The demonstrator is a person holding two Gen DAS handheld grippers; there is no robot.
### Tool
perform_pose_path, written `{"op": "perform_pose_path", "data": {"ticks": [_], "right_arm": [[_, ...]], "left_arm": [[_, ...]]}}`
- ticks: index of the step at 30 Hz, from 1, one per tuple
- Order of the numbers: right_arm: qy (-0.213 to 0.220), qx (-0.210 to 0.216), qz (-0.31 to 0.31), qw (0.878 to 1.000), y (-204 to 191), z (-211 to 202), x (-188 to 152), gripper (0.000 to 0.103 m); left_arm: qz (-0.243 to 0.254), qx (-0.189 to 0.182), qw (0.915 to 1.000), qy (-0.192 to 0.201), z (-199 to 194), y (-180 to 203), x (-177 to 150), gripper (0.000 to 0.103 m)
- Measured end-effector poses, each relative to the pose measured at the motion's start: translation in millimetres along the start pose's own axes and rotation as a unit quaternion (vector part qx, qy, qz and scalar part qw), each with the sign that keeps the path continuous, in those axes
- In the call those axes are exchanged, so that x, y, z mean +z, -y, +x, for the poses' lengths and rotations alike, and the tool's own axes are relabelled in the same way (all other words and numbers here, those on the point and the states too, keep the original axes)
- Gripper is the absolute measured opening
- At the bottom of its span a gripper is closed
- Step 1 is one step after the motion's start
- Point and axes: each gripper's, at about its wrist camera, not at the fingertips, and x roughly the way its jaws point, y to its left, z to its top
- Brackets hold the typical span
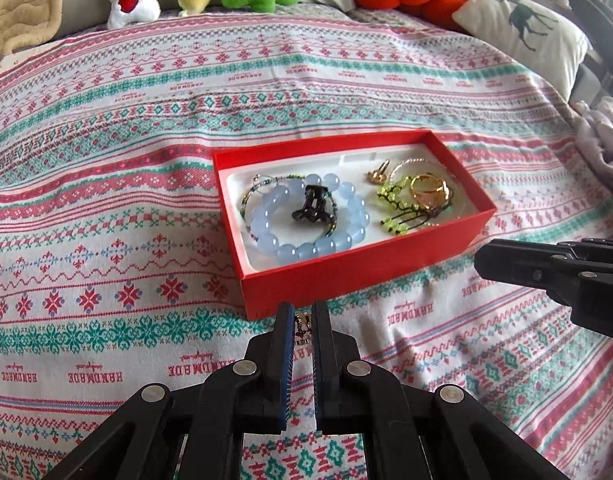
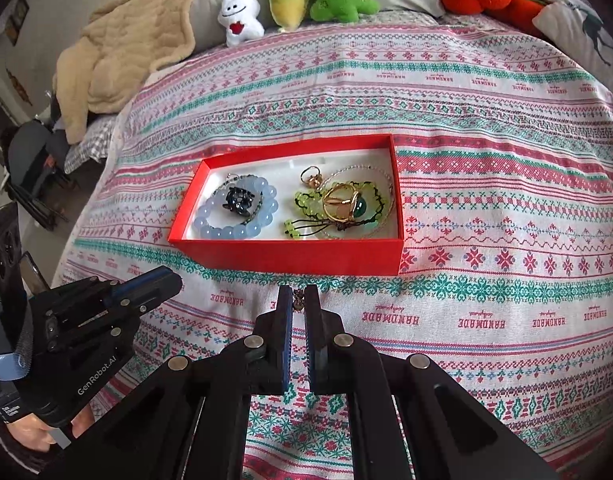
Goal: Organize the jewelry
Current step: 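Carry both earrings over the red box, then open both tools to drop the earrings into the box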
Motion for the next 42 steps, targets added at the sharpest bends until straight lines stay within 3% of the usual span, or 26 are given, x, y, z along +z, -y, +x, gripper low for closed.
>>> {"op": "perform_pose_path", "data": {"ticks": [15,25,26,28,31,42], "right_arm": [[0.021,0.001,0.027,0.999,16.1,-4.0,30.5,0.006],[0.015,-0.002,0.041,0.999,24.8,7.4,40.5,0.006],[0.015,-0.002,0.042,0.999,25.9,8.3,41.2,0.006],[0.014,-0.003,0.043,0.999,27.6,9.5,42.2,0.006],[0.013,-0.002,0.045,0.999,29.7,11.1,44.6,0.006],[0.009,0.005,0.042,0.999,19.4,23.9,55.3,0.006]], "left_arm": [[0.028,-0.037,0.998,0.043,20.2,33.8,41.6,0.003],[0.017,-0.043,0.9983,0.038,48.4,37.0,53.3,0.004],[0.016,-0.041,0.9984,0.034,49.8,37.4,53.5,0.006],[0.017,-0.037,0.9987,0.032,51.0,38.5,54.1,0.02],[0.021,-0.032,0.9986,0.035,47.7,39.2,53.4,0.032],[0.017,0.005,0.999,0.04,21.1,19.6,45.2,0.047]]}}
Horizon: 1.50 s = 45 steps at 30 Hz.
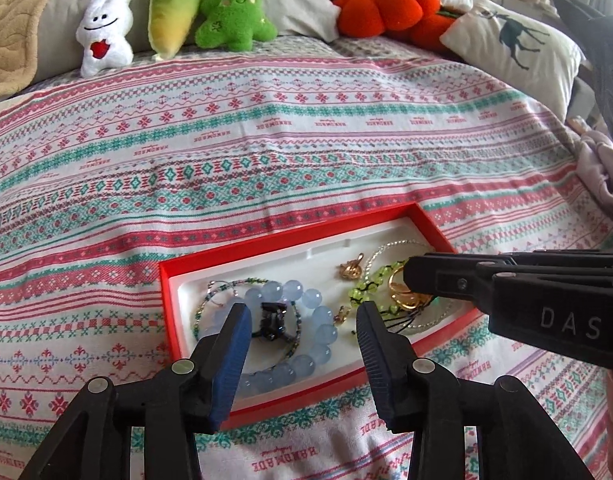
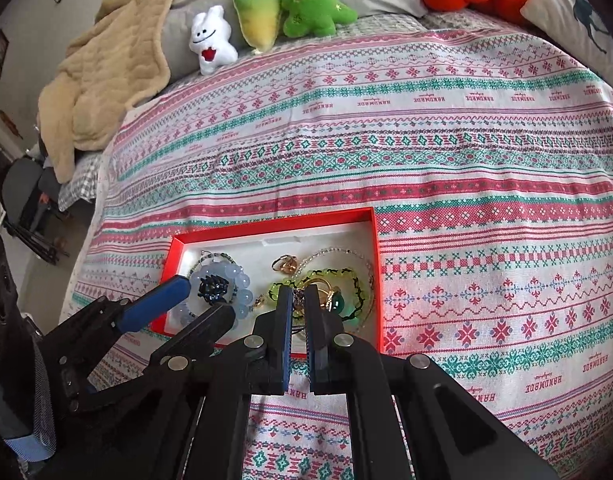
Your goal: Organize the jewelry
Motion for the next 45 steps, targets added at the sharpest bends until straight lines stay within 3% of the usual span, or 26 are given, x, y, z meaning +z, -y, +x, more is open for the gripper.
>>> {"op": "perform_pose_path", "data": {"ticks": [15,19,29,34,45], "right_arm": [[-0.019,0.018,0.005,1.0,-17.7,30.4,9.1,0.007],[-0.023,0.022,0.007,0.999,-17.7,32.3,11.0,0.009],[-0.012,0.023,-0.012,1.0,-11.6,2.9,2.4,0.039],[-0.002,0.01,-0.022,1.0,-5.4,-16.4,-9.2,0.05],[-0.008,-0.033,-0.019,0.999,12.5,-41.2,-40.6,0.071]], "left_arm": [[-0.02,0.03,0.9991,-0.024,-3.5,-30.4,-15.0,0.048],[-0.018,0.032,0.9989,-0.027,-2.6,-29.5,-15.4,0.056],[-0.017,0.039,0.9983,-0.039,-1.4,-24.3,-21.1,0.073],[-0.029,0.045,0.9975,-0.045,-5.6,-19.1,-28.7,0.086],[-0.028,0.088,0.9942,-0.056,-26.8,-6.9,-48.9,0.101]]}}
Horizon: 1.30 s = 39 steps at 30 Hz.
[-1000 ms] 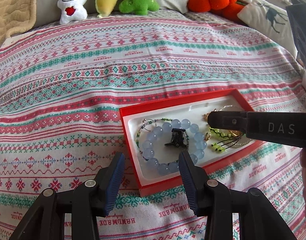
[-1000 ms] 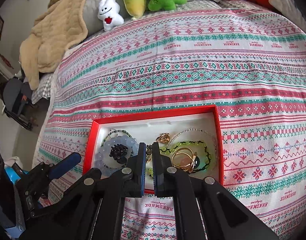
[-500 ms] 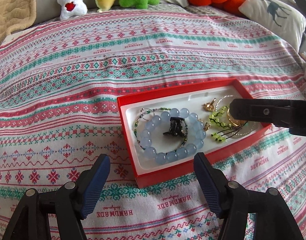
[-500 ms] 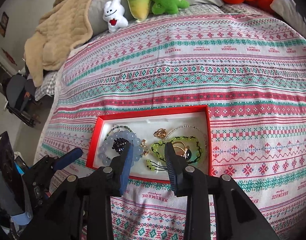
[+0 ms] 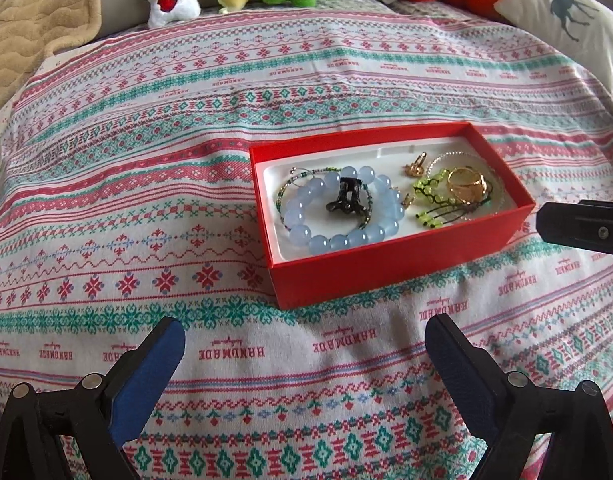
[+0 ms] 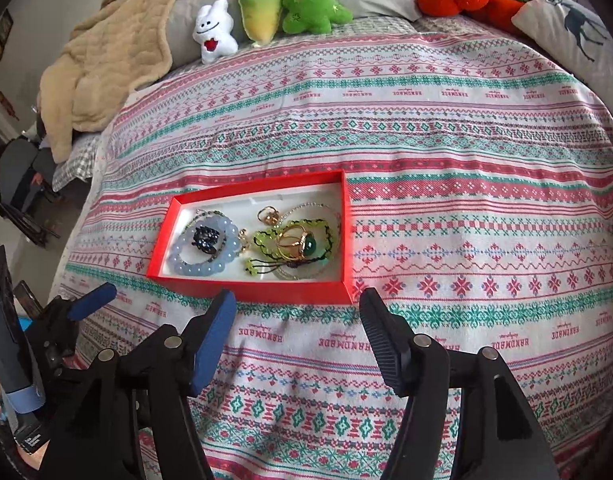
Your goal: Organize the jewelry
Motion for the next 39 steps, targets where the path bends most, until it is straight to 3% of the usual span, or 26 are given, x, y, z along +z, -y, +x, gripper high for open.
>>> {"op": "perform_pose_path", "data": {"ticks": [5,8,18,39], "right_arm": [[0.015,-0.033,0.002,0.999,3.5,-11.9,-14.2,0.096],[0.019,-0.063,0.007,0.998,5.1,-15.3,-22.6,0.103],[-0.006,-0.105,0.004,0.994,2.8,-5.9,-39.5,0.103],[-0.026,-0.111,-0.012,0.993,-9.4,5.8,-42.2,0.103]], "left_arm": [[-0.014,0.01,0.9995,-0.024,-0.9,0.6,-9.6,0.102],[-0.029,0.015,0.9987,-0.038,-0.4,0.0,-13.1,0.102],[-0.055,0.05,0.9964,-0.039,-1.5,-1.0,-19.0,0.102],[-0.056,0.052,0.9961,-0.043,2.2,0.2,-21.0,0.102]]}}
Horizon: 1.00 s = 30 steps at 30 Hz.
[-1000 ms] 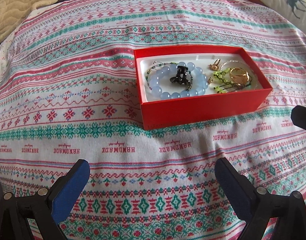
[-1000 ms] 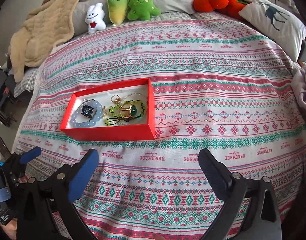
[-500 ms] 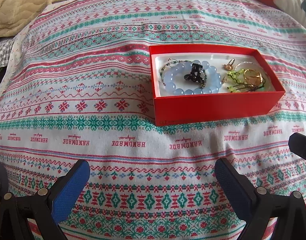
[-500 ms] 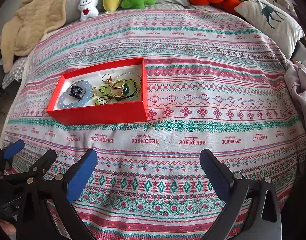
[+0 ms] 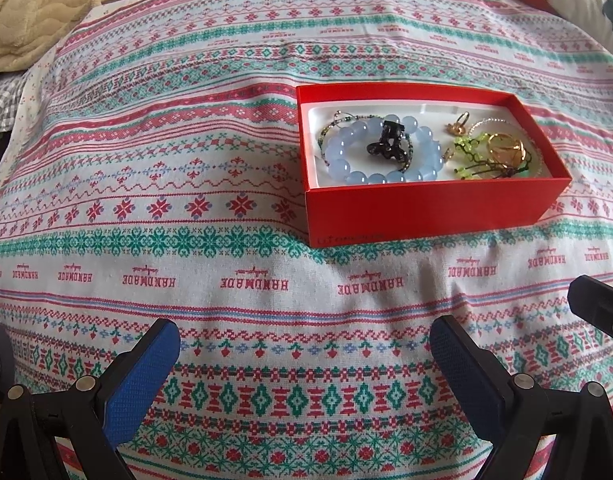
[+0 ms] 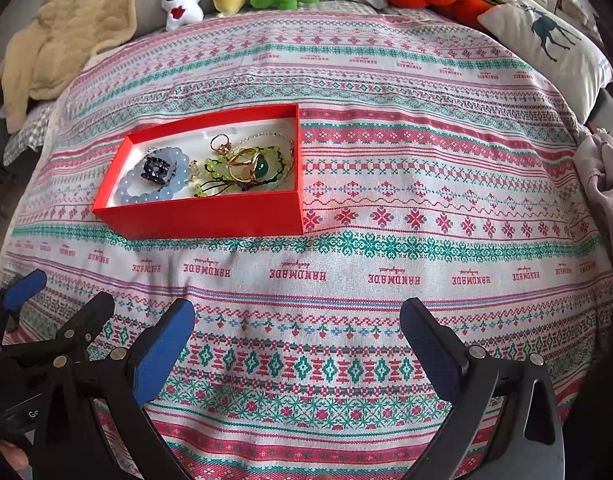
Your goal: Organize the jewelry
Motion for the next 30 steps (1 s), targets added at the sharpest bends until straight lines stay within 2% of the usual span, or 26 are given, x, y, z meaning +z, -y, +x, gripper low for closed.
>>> {"op": "perform_pose_path", "data": {"ticks": [30], "right_arm": [[-0.005,-0.004,-0.001,1.0,-1.3,1.8,-0.1,0.103]], "left_arm": [[0.01,0.003,0.9999,-0.002,0.0,0.9,-0.9,0.102]]}}
